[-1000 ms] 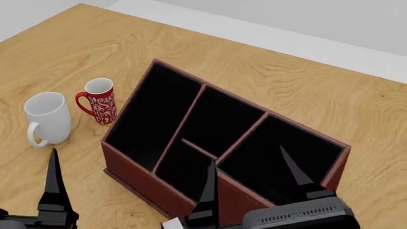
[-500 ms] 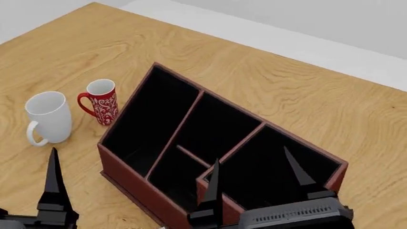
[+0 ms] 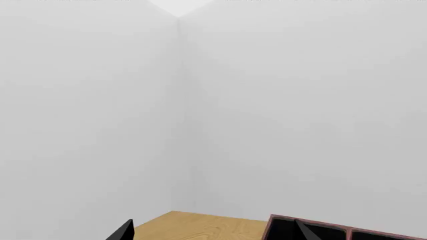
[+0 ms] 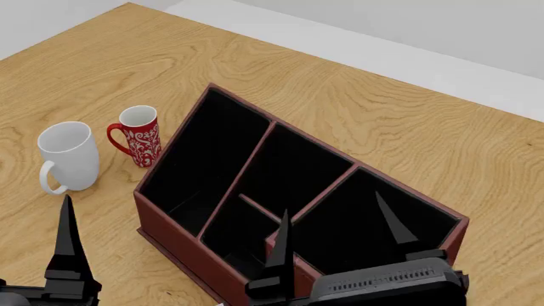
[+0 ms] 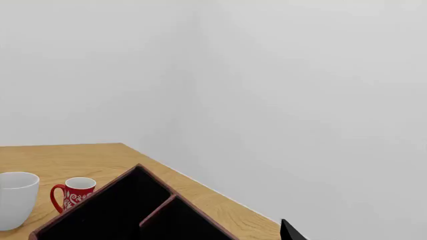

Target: Pick up the book and place it in the right compartment of the caddy.

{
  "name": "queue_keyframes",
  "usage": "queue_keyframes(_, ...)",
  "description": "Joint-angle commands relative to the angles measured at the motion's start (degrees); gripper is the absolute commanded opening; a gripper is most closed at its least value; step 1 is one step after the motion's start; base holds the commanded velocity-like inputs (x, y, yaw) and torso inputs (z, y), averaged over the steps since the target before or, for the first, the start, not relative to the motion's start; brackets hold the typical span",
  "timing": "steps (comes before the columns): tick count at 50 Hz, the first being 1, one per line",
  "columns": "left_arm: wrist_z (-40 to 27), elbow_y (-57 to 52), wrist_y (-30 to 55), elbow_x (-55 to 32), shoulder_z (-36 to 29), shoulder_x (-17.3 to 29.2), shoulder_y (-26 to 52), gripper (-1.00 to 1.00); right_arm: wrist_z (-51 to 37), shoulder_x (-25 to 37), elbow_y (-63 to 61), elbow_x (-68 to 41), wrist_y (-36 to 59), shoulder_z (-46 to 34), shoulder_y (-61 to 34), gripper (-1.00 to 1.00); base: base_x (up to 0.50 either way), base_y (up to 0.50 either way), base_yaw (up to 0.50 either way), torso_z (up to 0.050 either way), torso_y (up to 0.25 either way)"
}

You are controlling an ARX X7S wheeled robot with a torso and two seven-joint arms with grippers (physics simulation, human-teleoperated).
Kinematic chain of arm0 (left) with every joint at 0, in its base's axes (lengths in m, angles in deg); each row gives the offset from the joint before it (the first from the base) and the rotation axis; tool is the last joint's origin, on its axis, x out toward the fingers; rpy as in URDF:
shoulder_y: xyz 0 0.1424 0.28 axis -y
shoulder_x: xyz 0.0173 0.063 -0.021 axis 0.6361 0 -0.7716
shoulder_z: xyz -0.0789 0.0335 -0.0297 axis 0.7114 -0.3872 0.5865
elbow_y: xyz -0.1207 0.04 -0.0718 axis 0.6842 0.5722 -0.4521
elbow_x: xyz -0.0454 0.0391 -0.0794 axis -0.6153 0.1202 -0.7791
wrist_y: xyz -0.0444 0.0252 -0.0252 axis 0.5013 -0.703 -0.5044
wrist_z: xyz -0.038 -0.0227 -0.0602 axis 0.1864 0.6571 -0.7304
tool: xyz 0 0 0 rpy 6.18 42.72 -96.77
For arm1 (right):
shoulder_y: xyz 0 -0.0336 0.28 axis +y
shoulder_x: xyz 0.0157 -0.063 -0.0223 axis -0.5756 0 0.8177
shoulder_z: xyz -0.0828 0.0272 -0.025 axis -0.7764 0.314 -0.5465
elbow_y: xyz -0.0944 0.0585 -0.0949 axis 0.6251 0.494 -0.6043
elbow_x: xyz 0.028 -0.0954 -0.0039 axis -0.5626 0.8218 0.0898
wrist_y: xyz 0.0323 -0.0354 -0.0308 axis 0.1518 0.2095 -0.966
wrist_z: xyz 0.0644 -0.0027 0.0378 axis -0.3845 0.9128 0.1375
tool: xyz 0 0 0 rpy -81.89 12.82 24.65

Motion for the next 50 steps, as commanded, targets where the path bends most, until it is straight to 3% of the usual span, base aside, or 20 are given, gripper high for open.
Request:
queue_keyframes(1,-0.7,-1.7,1.1,-0.7,0.8,0.6,-0.1,1.00,0.0,-0.5,-9.2,3.2,18.2,-4.8,-6.3,1.00,0.00,0.00,0.00,0.000,0.000)
queue_keyframes(5,-0.7,-1.8,1.0,-1.1,1.0,0.7,0.0,1.00,2.4,-1.5,-15.2,4.9,38.6,-10.5,-16.5,1.00,0.00,0.00,0.00,0.000,0.000)
queue_keyframes(10,-1.0,-3.0,1.6,-1.8,1.6,1.0,-0.2,1.00,7.1,-4.7,-18.8,2.4,56.4,-14.1,-28.5,1.00,0.00,0.00,0.00,0.000,0.000)
queue_keyframes(12,-1.1,-3.2,1.7,-2.1,1.8,1.1,-0.1,1.00,9.3,-6.8,-17.7,1.3,60.0,-12.1,-30.9,1.00,0.00,0.00,0.00,0.000,0.000)
queue_keyframes(16,-1.2,-3.7,1.9,-2.7,2.3,1.3,-0.1,1.00,10.9,-7.2,-12.8,-3.3,60.0,-9.8,-33.6,1.00,0.00,0.00,0.00,0.000,0.000)
queue_keyframes(18,-1.3,-3.8,1.9,-2.8,2.4,1.4,-0.1,1.00,-6.3,-0.5,-4.0,-20.4,60.0,-1.9,-43.1,1.00,0.00,0.00,0.00,0.000,0.000)
queue_keyframes(23,-1.5,-4.8,2.4,-3.3,2.8,1.7,-0.1,1.00,-49.2,1.8,9.7,-63.4,59.4,-5.7,-53.1,1.00,0.00,0.00,0.00,0.000,0.000)
queue_keyframes(24,-1.6,-4.6,2.2,-3.5,3.1,1.7,0.0,1.00,-54.2,1.9,11.6,-72.0,58.0,-5.1,-53.0,1.00,0.00,0.00,0.00,0.000,0.000)
queue_keyframes(27,-1.7,-4.9,2.4,-3.8,3.5,1.9,0.1,1.00,-56.5,2.3,14.8,-96.8,57.1,-6.7,-53.8,1.00,0.00,0.00,0.00,0.000,0.000)
queue_keyframes(37,-2.3,-5.0,2.7,-4.6,4.4,2.2,0.2,1.00,-63.0,3.6,21.2,-110.4,52.9,-12.4,-54.7,1.00,0.00,0.00,0.00,0.000,0.000)
queue_keyframes(50,-2.5,-5.1,2.3,-5.0,4.6,2.6,0.1,1.00,-64.8,5.0,26.6,-123.0,49.5,-19.9,-57.6,1.00,0.00,0.00,0.00,0.000,0.000)
